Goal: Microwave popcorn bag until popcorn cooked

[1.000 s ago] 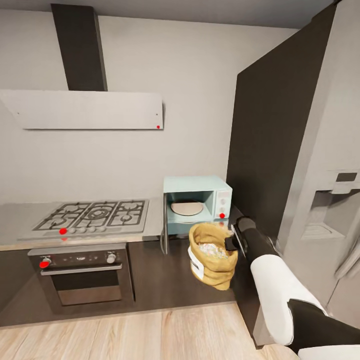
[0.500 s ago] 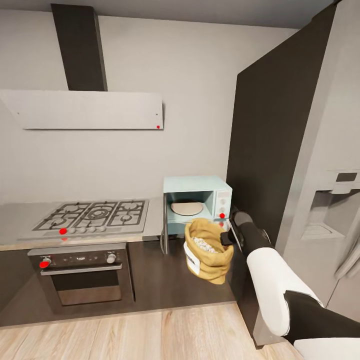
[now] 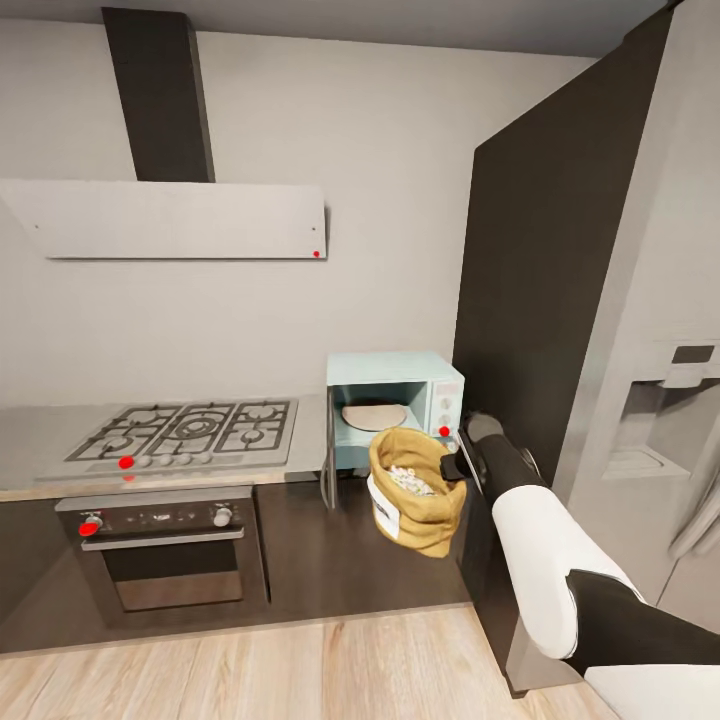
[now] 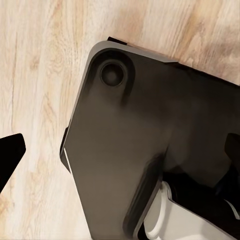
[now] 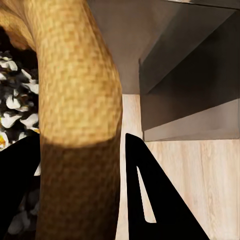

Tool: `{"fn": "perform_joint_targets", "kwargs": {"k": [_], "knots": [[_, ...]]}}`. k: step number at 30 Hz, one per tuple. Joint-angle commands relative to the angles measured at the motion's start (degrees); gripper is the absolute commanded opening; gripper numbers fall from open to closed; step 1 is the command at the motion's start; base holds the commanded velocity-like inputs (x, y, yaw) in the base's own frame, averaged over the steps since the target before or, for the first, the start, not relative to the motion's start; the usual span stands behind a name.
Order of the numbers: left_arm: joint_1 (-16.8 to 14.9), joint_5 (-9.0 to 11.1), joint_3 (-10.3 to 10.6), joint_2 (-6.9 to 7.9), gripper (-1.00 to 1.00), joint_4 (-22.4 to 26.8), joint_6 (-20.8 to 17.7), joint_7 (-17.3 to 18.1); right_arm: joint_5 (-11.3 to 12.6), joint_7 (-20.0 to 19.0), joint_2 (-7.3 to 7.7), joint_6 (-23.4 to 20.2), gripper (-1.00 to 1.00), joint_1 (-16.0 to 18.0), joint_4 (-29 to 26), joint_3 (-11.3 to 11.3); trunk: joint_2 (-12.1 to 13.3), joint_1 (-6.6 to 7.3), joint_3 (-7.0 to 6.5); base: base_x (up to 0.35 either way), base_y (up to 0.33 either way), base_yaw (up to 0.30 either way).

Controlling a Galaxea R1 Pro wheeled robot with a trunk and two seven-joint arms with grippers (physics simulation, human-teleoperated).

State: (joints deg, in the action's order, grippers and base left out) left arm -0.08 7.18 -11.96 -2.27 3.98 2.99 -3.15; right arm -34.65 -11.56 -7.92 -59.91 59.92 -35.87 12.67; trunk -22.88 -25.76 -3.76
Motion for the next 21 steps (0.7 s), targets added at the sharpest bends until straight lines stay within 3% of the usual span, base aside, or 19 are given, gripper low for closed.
{"fn": "perform_joint_targets", "kwargs": {"k": [1,6,21], "knots": [[-0.01,0.67,0.09,-0.02,1.00,0.01,0.18,-0.15,-0.59,-0.48,-0.06,-0.09,-1.00,0.02,-0.06,0.34,-0.04,-0.02,0.03,0.000,0.000,0.000],[-0.01,0.80,0.08,-0.02,1.00,0.06,0.12,-2.83,-0.74,-0.48,-0.05,-0.09,-1.00,0.02,-0.14,0.26,-0.04,-0.02,0.03,0.082,0.000,0.000],[-0.01,0.81,0.18,-0.02,1.00,0.06,0.09,-3.27,-0.77,-0.31,-0.18,-0.09,-1.00,0.02,-0.69,0.25,-0.04,-0.02,0.03,0.316,0.000,0.000]]}}
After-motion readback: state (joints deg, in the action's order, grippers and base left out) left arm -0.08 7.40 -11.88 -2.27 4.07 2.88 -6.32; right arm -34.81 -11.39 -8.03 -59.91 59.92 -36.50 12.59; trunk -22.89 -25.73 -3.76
